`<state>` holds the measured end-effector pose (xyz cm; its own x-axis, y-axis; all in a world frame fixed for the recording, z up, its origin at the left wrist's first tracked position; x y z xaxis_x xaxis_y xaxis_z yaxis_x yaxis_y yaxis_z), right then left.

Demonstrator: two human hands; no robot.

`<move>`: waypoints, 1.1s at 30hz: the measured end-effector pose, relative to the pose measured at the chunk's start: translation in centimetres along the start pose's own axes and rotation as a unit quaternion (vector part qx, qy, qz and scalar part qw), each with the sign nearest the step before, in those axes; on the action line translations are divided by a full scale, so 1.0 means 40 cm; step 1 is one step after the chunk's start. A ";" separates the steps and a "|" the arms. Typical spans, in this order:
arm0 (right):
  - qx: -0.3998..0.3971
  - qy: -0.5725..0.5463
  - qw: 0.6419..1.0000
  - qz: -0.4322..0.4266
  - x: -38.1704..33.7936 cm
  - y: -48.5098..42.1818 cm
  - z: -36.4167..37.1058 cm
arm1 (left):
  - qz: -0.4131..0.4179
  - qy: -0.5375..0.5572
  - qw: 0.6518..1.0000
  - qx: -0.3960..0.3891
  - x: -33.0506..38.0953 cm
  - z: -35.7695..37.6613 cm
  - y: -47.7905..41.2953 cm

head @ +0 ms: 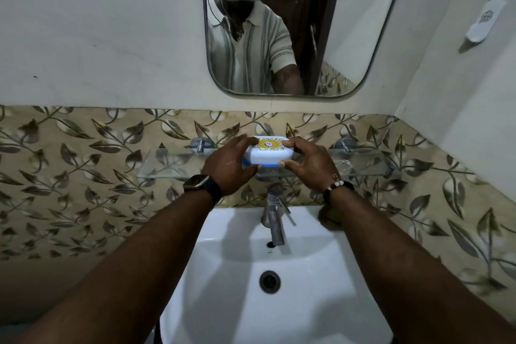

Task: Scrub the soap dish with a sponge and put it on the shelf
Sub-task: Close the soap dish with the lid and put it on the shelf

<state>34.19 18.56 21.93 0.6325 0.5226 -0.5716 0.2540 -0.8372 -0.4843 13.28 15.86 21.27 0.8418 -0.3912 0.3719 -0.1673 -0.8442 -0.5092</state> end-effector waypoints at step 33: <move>0.153 0.181 0.971 0.037 0.053 0.298 -0.183 | 0.164 0.037 0.984 0.056 0.320 0.121 0.103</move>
<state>43.91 8.49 19.79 0.8707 0.3262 -0.3682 0.0051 -0.7544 -0.6564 25.85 9.15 20.15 0.7112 -0.6651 0.2278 -0.3625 -0.6246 -0.6917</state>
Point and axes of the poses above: each hand's wrist, its own y-axis away from the middle knuckle, its own z-axis out of the palm, x = y × z, the point moved 5 cm from there along -y, towards the middle knuckle, and after that the axes turned 2 degrees about -y, right-handed, at the moved point
